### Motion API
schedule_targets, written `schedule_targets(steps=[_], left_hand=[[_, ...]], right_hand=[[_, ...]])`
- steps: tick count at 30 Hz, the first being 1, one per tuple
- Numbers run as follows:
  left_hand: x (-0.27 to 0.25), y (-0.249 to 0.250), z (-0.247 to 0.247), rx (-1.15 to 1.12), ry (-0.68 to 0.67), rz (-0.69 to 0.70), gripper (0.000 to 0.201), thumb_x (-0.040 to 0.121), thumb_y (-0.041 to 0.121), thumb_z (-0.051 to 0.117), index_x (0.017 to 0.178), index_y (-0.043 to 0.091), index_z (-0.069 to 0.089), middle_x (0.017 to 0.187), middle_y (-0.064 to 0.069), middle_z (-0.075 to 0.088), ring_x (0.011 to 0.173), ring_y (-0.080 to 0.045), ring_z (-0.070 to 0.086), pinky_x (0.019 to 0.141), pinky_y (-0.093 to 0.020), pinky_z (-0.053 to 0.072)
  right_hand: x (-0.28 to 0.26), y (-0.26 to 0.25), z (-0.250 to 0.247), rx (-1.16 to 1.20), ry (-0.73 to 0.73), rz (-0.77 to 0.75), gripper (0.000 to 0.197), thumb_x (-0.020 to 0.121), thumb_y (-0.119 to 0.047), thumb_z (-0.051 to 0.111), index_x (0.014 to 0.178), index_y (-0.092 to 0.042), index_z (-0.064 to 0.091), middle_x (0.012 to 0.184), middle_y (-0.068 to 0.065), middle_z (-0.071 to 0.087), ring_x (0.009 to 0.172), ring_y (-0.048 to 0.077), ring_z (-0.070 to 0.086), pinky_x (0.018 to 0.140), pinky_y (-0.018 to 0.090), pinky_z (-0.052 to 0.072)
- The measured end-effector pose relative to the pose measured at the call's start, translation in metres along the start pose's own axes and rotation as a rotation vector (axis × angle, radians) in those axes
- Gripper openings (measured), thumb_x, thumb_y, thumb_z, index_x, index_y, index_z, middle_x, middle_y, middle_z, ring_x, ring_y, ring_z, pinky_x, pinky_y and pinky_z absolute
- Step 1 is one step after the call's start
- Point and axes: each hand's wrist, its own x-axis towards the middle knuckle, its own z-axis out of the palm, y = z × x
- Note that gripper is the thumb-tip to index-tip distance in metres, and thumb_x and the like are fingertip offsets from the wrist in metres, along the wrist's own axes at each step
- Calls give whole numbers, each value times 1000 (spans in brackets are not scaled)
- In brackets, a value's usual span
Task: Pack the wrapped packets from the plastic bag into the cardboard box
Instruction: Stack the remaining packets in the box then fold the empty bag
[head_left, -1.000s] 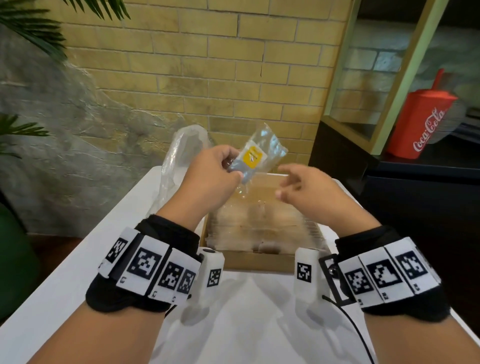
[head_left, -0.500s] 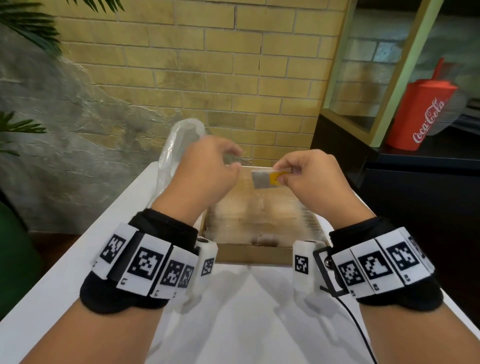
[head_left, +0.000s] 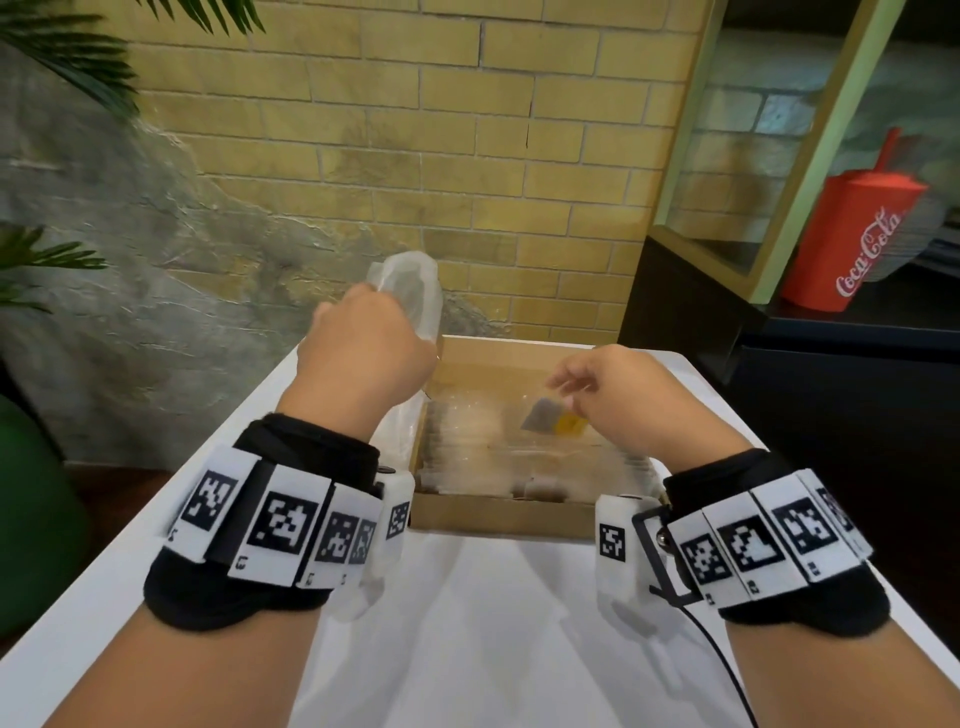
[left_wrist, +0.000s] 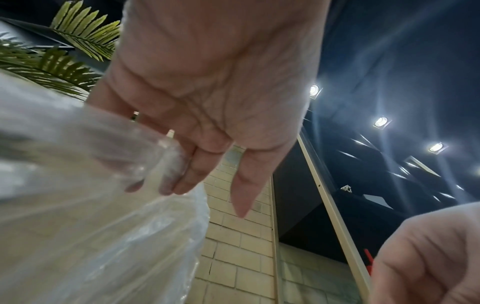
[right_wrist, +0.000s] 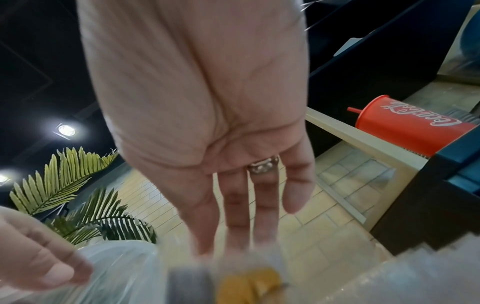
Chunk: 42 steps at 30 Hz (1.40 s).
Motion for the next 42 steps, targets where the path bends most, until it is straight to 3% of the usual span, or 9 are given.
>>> schedule_targets(steps=[4, 8, 10, 13, 16, 23, 32, 37, 42], left_hand=[[6, -5, 2, -25, 30, 17, 42, 89, 30, 50, 124, 7, 47, 127, -7, 45, 118, -35, 38, 87, -38, 33], [8, -8, 0, -63, 108, 24, 46, 89, 22, 48, 133, 10, 42, 137, -5, 41, 119, -34, 35, 86, -32, 26], [6, -7, -3, -125, 151, 13, 58, 88, 15, 48, 143, 12, 31, 148, 0, 31, 121, -35, 31, 91, -32, 29], [5, -8, -10, -181, 236, 14, 69, 87, 13, 48, 149, 13, 18, 156, 4, 17, 123, -35, 31, 96, -32, 29], [2, -8, -18, -277, 270, -1, 74, 88, 9, 48, 150, 15, 9, 159, 7, 5, 128, -34, 28, 100, -33, 28], [-8, -4, -25, -509, 320, 113, 90, 82, -2, 53, 151, 20, -1, 158, 12, -9, 143, -18, 13, 112, -26, 20], [-13, -8, -36, -666, 348, 233, 88, 84, -7, 50, 150, 18, -2, 158, 12, -9, 141, -1, 5, 64, 16, 17], [-15, -10, -42, -678, 375, 257, 88, 82, -8, 50, 150, 15, 0, 159, 7, -7, 141, -2, 4, 59, 18, 14], [-16, -6, -39, -714, 341, 284, 87, 83, -8, 50, 150, 17, 2, 158, 10, -6, 121, 12, 4, 61, 17, 16]], right_hand=[[2, -1, 4, -53, 6, -16, 25, 90, -6, 52, 96, -20, 72, 90, -3, 66, 89, 14, 59, 75, 22, 40], [-1, -2, 2, -53, -19, -12, 24, 92, -12, 53, 107, -23, 68, 101, -2, 63, 114, 21, 54, 86, 25, 42], [-6, -5, -1, -117, -136, -32, 32, 93, -23, 54, 124, -27, 58, 129, 0, 57, 132, 21, 39, 111, 34, 28], [-15, -11, -4, -214, -380, -89, 62, 92, -42, 51, 147, -28, 25, 156, -10, 17, 142, 15, 21, 116, 34, 16], [-22, -14, -2, -289, -498, -90, 77, 90, -52, 45, 150, -29, 3, 157, -13, -8, 146, 16, 3, 119, 42, 10], [-23, -18, 20, -431, -621, 48, 97, 86, -60, 48, 146, -24, -19, 154, 4, -27, 144, 25, -16, 118, 49, 5], [-18, -15, 29, -438, -532, 103, 105, 80, -67, 49, 145, -27, -22, 154, 9, -26, 144, 29, -18, 117, 54, 5], [-41, -9, 24, -413, -579, 36, 104, 79, -70, 47, 144, -29, -22, 153, 7, -27, 143, 29, -18, 117, 49, -2], [-36, -5, 27, -403, -522, 50, 104, 80, -69, 46, 145, -26, -23, 153, 8, -27, 143, 29, -20, 117, 48, -3]])
